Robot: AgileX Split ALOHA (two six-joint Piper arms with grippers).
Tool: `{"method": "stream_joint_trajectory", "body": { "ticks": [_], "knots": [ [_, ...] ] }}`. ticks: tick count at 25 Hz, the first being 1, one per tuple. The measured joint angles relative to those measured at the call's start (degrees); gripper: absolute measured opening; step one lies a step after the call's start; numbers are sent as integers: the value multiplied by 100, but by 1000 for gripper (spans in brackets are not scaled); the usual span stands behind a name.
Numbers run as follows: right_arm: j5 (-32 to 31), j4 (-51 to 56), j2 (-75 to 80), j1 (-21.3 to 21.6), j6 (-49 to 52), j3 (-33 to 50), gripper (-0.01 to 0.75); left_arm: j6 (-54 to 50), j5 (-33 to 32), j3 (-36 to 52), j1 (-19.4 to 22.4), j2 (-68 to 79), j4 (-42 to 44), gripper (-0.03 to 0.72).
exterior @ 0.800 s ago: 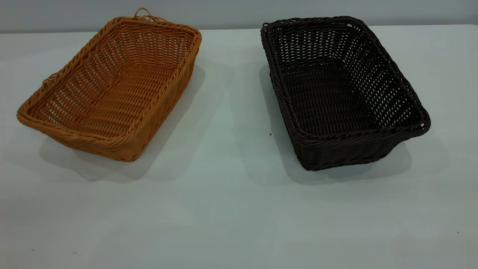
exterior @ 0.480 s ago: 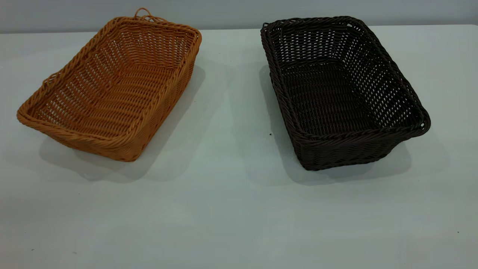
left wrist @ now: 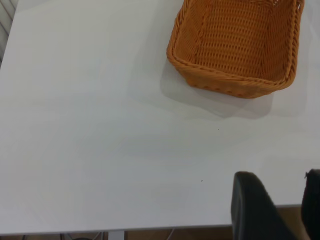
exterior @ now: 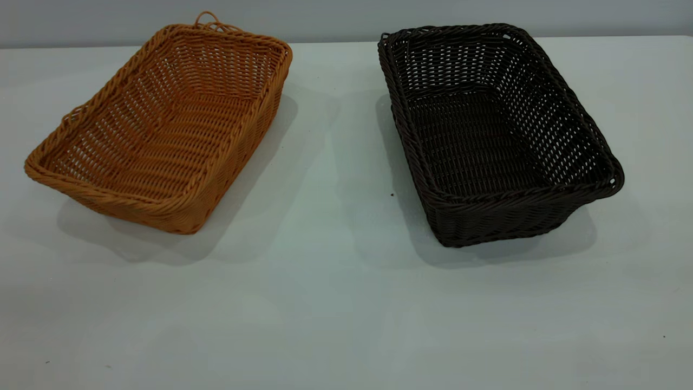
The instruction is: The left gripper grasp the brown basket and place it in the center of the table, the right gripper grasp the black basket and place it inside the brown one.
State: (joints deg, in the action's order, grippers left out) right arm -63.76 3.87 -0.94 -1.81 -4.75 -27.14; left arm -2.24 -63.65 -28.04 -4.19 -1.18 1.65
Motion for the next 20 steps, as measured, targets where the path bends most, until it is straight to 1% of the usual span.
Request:
{"method": "stream_joint_trajectory", "body": {
  "ticks": [15,20],
  "knots": [
    [0,7,0,0,0,0,239,0,0,0,0,0,0,239],
    [0,9,0,0,0,0,246,0,68,-24,0,71,266,246]
  ]
}}
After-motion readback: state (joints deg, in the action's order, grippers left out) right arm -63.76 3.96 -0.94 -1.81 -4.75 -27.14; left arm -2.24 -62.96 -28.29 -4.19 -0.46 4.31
